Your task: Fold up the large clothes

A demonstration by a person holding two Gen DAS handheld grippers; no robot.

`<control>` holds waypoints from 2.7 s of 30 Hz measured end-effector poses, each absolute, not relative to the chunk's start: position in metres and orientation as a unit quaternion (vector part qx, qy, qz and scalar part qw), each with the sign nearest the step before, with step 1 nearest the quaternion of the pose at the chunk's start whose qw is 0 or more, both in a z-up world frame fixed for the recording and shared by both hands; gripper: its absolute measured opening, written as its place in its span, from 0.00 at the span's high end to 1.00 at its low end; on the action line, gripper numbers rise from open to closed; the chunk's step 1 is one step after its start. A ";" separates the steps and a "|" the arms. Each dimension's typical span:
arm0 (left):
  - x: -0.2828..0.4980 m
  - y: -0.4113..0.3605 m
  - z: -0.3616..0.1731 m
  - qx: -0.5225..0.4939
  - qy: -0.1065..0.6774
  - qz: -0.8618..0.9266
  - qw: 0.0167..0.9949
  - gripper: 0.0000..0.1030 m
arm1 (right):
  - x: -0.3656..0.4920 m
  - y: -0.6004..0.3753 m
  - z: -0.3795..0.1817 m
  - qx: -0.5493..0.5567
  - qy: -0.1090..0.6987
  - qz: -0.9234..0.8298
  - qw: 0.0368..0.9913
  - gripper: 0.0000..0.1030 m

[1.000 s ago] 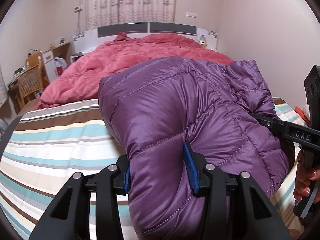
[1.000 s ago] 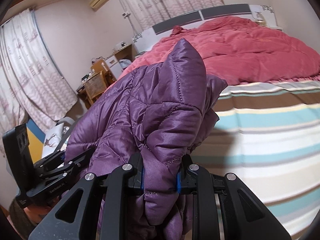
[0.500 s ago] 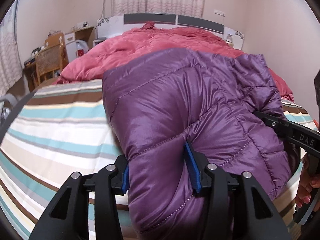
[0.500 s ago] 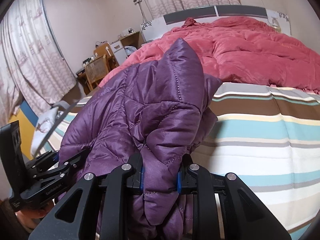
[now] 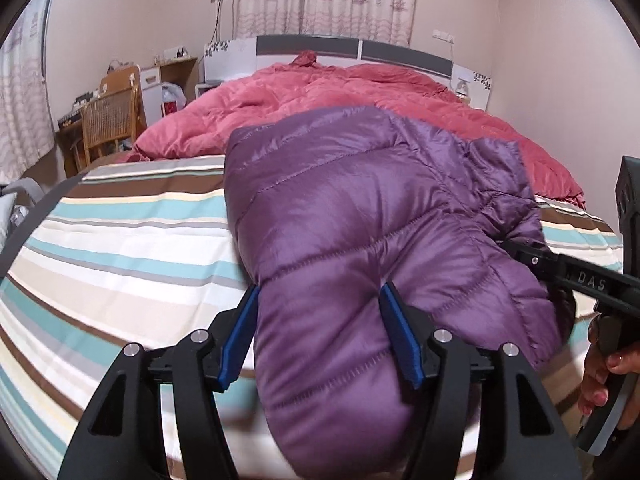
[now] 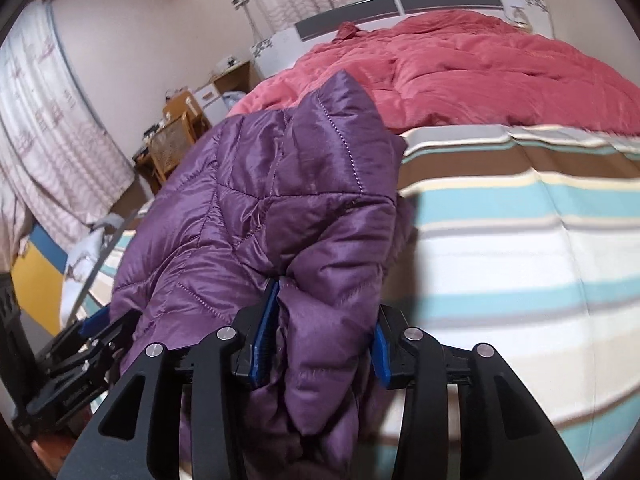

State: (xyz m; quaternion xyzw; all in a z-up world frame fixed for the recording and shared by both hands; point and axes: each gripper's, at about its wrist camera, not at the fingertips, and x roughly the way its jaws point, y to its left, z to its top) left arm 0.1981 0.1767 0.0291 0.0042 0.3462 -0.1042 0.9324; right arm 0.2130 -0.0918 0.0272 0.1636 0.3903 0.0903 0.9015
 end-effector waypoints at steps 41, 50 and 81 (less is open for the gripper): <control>0.116 0.176 0.012 0.011 0.367 -0.060 0.928 0.09 | 0.127 -0.061 0.020 0.087 0.406 0.053 0.908 0.48; 0.091 0.182 0.029 -0.003 0.347 -0.026 0.938 0.02 | 0.083 -0.050 0.041 0.075 0.362 0.089 0.925 0.31; 0.023 0.191 0.047 0.008 0.314 0.014 0.949 0.02 | 0.023 -0.043 0.064 0.028 0.303 0.042 0.952 0.03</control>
